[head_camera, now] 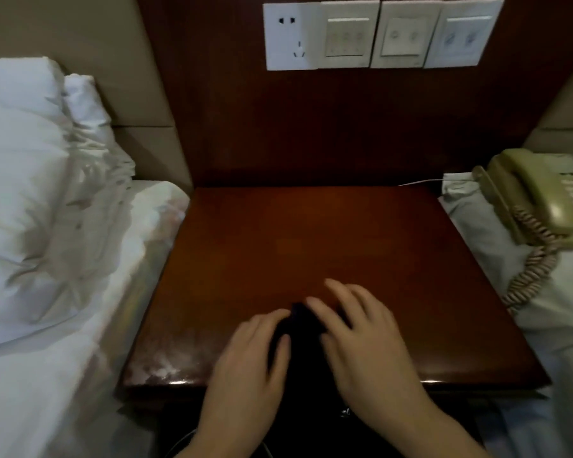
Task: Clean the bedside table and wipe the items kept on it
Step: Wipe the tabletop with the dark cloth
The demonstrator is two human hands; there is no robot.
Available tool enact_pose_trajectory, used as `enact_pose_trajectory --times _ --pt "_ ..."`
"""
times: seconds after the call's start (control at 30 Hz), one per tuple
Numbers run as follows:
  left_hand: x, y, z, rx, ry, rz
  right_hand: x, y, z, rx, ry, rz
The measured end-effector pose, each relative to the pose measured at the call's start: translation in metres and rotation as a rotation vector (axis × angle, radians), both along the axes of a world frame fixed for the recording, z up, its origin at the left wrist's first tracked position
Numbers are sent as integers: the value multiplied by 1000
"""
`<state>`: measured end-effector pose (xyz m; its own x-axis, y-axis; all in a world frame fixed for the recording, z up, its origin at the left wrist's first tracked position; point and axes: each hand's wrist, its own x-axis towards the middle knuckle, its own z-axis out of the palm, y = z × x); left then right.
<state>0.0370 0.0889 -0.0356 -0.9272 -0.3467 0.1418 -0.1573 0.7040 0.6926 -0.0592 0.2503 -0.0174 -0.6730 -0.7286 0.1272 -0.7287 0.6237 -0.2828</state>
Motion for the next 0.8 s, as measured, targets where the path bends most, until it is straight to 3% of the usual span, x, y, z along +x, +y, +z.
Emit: enact_pose_trajectory --times 0.1,0.17,0.33,0.53,0.8 --pt "0 -15 -10 -127 146 50 3 -15 -8 105 -32 220" --pt "-2 -23 -12 -175 140 63 -3 -13 -7 129 -41 214" --pt "-12 -33 -13 -286 108 17 -45 47 -14 105 -92 -36" --pt "-19 -34 -14 -225 115 89 -86 128 -21 75 -38 -408" --pt "-15 -27 -9 -243 46 80 -63 125 -19 120 -51 -473"
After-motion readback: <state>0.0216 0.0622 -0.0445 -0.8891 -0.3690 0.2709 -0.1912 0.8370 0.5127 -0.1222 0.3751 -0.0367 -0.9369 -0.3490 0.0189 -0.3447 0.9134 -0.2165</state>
